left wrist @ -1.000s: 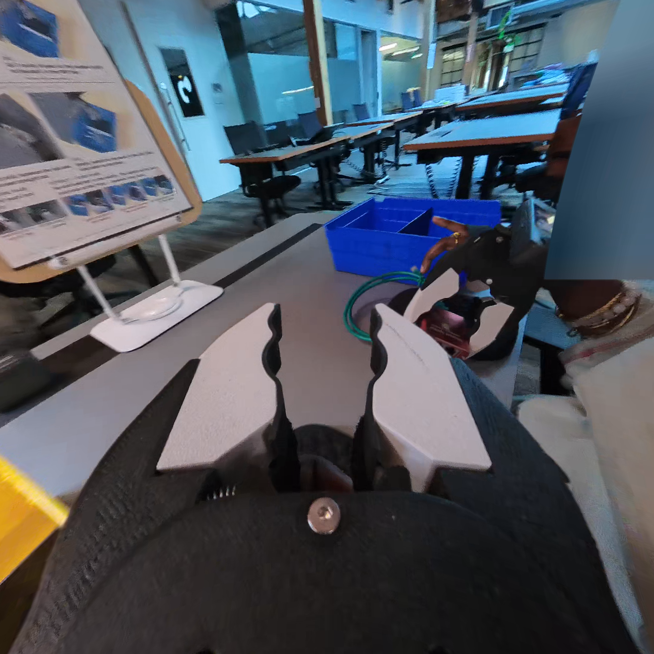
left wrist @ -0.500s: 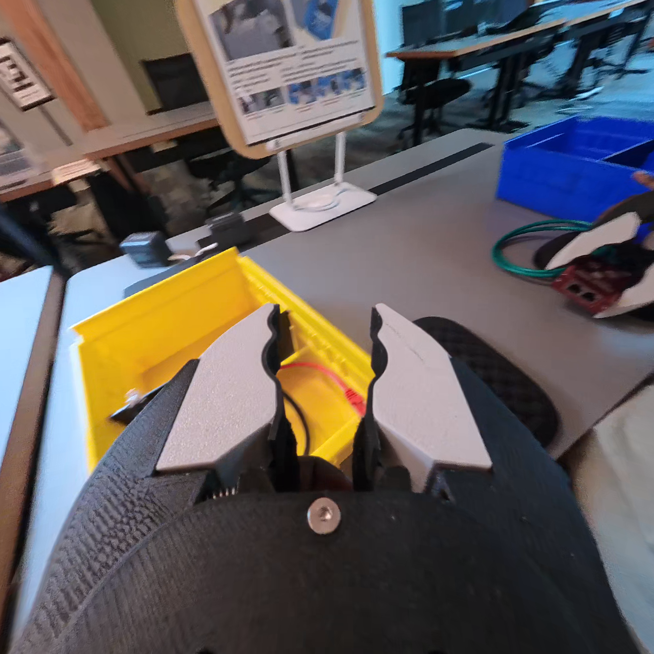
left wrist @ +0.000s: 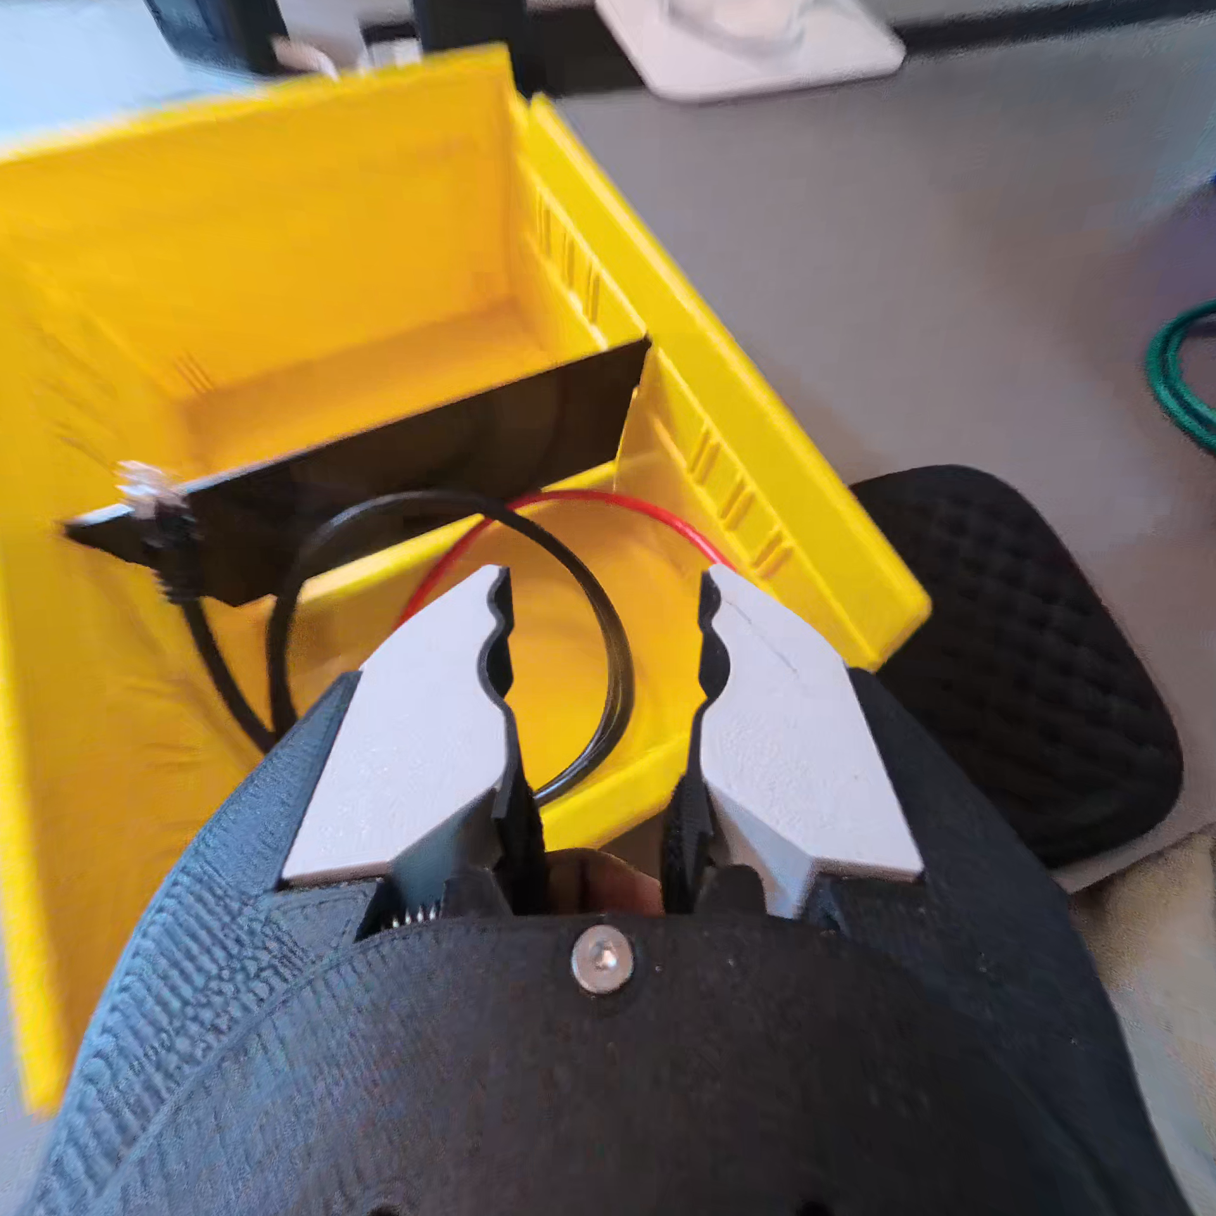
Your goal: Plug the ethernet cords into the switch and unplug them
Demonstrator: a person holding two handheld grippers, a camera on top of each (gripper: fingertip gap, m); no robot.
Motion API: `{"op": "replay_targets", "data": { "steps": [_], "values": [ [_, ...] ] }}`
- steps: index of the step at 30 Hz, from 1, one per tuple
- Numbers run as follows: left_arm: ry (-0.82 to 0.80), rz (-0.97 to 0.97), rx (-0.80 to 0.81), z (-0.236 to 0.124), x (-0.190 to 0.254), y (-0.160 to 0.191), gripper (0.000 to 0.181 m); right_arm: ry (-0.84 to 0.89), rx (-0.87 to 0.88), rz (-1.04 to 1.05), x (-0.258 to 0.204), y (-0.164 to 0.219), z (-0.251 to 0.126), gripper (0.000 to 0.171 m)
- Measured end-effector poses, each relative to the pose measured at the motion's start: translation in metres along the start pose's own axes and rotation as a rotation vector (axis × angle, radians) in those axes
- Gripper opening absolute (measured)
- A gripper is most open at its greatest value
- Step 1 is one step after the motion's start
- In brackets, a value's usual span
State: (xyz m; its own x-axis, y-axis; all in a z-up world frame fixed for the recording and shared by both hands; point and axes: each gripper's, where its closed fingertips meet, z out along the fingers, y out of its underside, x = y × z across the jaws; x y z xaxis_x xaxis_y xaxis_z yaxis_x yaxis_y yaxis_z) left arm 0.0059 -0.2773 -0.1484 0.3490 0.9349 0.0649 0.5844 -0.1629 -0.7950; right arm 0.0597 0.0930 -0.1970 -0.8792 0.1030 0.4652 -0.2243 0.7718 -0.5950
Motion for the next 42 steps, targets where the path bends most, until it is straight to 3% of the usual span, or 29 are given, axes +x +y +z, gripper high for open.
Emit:
{"op": "replay_targets", "data": {
  "steps": [6,9,11,13,19,22,27,31,36,42],
  "values": [
    [0.005,-0.005,-0.199,0.045,0.005,0.031,0.038,0.105,0.048,-0.045,0.014,-0.012,-0.017,0.098],
    [-0.099,0.039,-0.300,0.053,-0.003,0.043,0.030,0.139,0.065,-0.069,0.017,-0.018,-0.021,0.097],
    [-0.144,0.066,-0.313,0.055,-0.007,0.044,0.014,0.152,0.075,-0.083,0.018,-0.022,-0.023,0.097],
    [-0.145,0.076,-0.297,0.050,-0.006,0.041,0.012,0.161,0.069,-0.093,0.019,-0.022,-0.024,0.097],
    [-0.258,0.078,0.006,-0.021,-0.017,-0.012,0.004,0.169,0.075,-0.094,0.020,-0.022,-0.024,0.097],
    [-0.334,0.128,0.278,-0.072,-0.018,-0.050,0.000,0.168,0.087,-0.097,0.020,-0.024,-0.021,0.096],
    [-0.273,0.325,0.715,-0.131,0.030,-0.099,0.000,0.189,0.176,-0.099,0.021,-0.042,-0.023,0.097],
    [-0.056,0.314,0.910,-0.147,0.077,-0.118,0.000,0.202,0.433,-0.056,0.022,-0.084,-0.036,0.094],
    [0.351,0.147,1.049,-0.147,0.121,-0.130,0.001,0.201,0.818,0.055,0.023,-0.138,-0.060,0.083],
    [0.858,0.007,0.998,-0.126,0.173,-0.128,0.001,0.111,1.186,0.287,0.028,-0.169,-0.088,0.063]
  ]
}}
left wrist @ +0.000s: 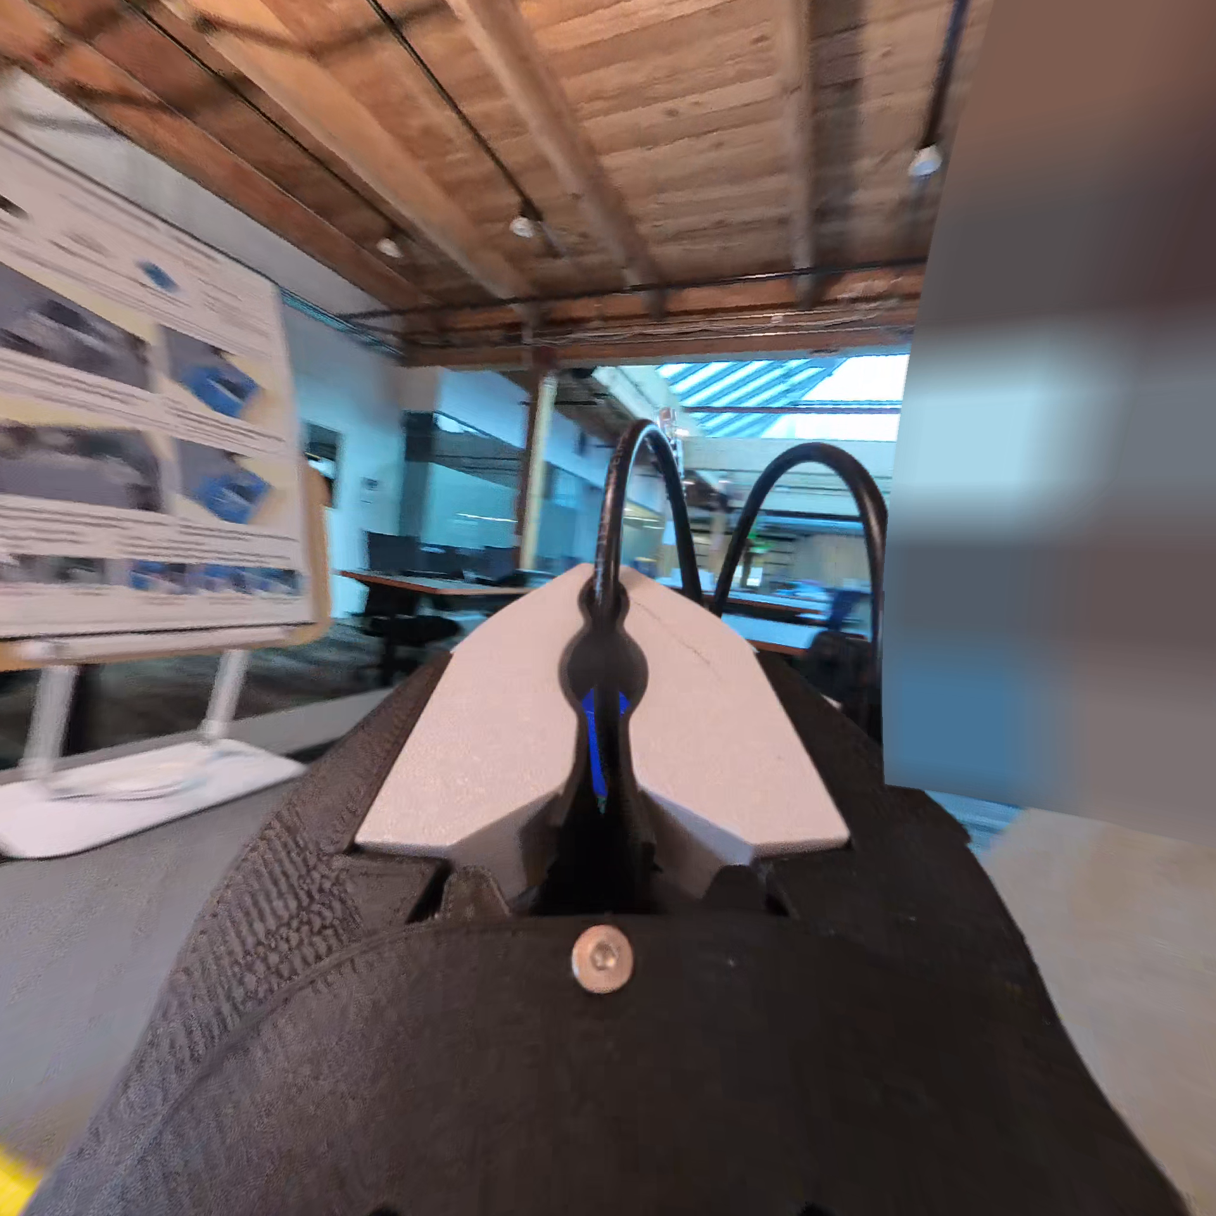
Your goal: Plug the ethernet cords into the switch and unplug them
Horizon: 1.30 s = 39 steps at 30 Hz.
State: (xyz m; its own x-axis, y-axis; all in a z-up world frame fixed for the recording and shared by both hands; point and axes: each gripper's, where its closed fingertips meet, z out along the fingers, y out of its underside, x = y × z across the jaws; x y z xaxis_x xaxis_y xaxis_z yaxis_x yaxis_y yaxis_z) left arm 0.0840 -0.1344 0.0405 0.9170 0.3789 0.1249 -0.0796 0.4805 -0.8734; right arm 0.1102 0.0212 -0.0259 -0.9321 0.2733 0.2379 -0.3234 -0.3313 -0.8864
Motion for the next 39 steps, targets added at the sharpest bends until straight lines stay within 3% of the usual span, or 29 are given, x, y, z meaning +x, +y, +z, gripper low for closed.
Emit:
{"op": "replay_targets", "data": {
  "steps": [5,12,14,16,18,21,22,24,26,30,32,36,39],
  "values": [
    [0.175,-0.185,-0.089,0.026,0.015,0.045,0.000,0.003,0.124,0.107,0.003,-0.021,-0.005,0.050],
    [0.282,-0.240,-0.248,0.045,0.030,0.099,0.001,0.057,0.139,0.208,0.018,-0.019,-0.011,0.040],
    [0.299,-0.201,-0.283,0.046,0.033,0.108,0.001,0.082,0.133,0.196,0.023,-0.016,-0.016,0.007],
    [0.321,-0.128,-0.302,0.043,0.036,0.111,0.001,0.085,0.107,0.157,0.024,-0.012,-0.020,0.006],
    [0.282,-0.049,-0.326,0.041,0.032,0.113,0.023,0.091,0.049,0.097,0.026,-0.005,-0.022,0.005],
    [0.077,0.142,-0.351,0.041,0.005,0.108,0.082,0.100,-0.033,-0.051,0.023,0.006,-0.021,0.006],
    [0.024,0.234,-0.351,0.041,0.001,0.103,0.083,0.089,-0.059,-0.110,0.019,0.009,-0.019,0.006],
    [0.056,0.388,-0.332,0.044,0.018,0.096,0.076,0.052,-0.103,-0.214,0.010,0.017,-0.014,0.006],
    [0.186,0.463,-0.352,0.050,0.051,0.106,0.068,0.007,-0.118,-0.269,-0.001,0.023,-0.008,0.006],
    [0.272,0.531,-0.427,0.064,0.072,0.143,0.048,-0.049,-0.058,-0.265,-0.014,0.020,-0.002,0.006],
    [0.305,0.484,-0.376,0.069,0.080,0.146,0.031,-0.058,-0.055,-0.260,-0.016,0.020,-0.002,0.006],
    [0.290,0.394,-0.268,0.076,0.083,0.140,0.016,-0.043,-0.032,-0.255,-0.013,0.017,-0.003,0.007],
    [0.131,0.581,-0.230,0.081,0.066,0.134,0.014,0.054,-0.093,-0.242,0.005,0.024,-0.006,0.016]
  ]
}}
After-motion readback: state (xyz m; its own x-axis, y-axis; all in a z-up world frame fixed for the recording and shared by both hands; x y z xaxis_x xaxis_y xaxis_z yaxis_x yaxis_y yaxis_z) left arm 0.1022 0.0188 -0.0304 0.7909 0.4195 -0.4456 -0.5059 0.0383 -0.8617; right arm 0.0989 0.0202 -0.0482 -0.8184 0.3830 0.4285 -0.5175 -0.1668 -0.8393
